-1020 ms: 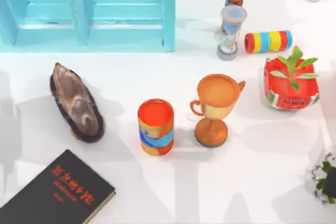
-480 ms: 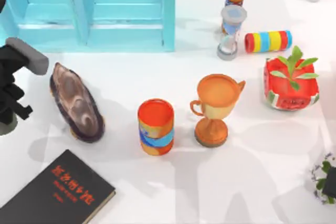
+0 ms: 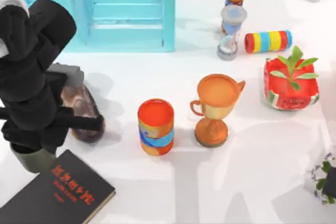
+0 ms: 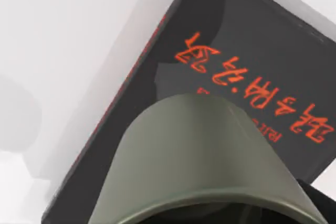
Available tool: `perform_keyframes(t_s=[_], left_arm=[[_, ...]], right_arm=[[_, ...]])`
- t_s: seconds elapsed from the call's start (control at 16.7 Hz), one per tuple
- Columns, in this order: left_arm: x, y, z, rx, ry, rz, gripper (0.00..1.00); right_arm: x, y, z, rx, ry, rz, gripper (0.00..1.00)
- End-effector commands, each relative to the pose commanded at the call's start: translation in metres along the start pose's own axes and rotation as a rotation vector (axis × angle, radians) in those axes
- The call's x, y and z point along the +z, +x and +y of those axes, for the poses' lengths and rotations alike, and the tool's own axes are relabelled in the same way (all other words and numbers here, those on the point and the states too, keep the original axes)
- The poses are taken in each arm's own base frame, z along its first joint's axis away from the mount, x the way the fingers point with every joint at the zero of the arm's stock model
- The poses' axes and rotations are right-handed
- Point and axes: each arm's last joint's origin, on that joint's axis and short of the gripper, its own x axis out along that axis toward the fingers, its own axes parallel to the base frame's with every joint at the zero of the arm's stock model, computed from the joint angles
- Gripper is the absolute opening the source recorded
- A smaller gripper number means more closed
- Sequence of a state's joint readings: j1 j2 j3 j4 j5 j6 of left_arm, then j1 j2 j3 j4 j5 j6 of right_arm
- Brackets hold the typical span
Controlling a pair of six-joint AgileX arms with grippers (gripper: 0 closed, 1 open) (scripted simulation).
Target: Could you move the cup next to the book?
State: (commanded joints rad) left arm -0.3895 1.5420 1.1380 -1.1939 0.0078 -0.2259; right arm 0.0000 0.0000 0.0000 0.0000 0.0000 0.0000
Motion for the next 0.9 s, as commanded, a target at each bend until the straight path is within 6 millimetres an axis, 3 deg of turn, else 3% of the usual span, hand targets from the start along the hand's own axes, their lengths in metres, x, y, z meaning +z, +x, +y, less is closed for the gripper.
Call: perform_keyframes(t_s=[0.36, 0.72, 0.9], left_arm=[[-0.027, -0.005, -0.024, -0.005, -0.14, -0.054, 0.0], [-0.027, -0.004, -0.024, -0.005, -0.147, -0.052, 0.0], [-0.026, 0.013, -0.022, -0.004, -0.149, -0.051, 0.0]], right_arm=[[0.0, 0.0, 0.0, 0.0, 0.0, 0.0, 1.0], [0.0, 0.0, 0.0, 0.0, 0.0, 0.0, 1.0], [0.0, 0.0, 0.0, 0.0, 0.0, 0.0, 1.0]])
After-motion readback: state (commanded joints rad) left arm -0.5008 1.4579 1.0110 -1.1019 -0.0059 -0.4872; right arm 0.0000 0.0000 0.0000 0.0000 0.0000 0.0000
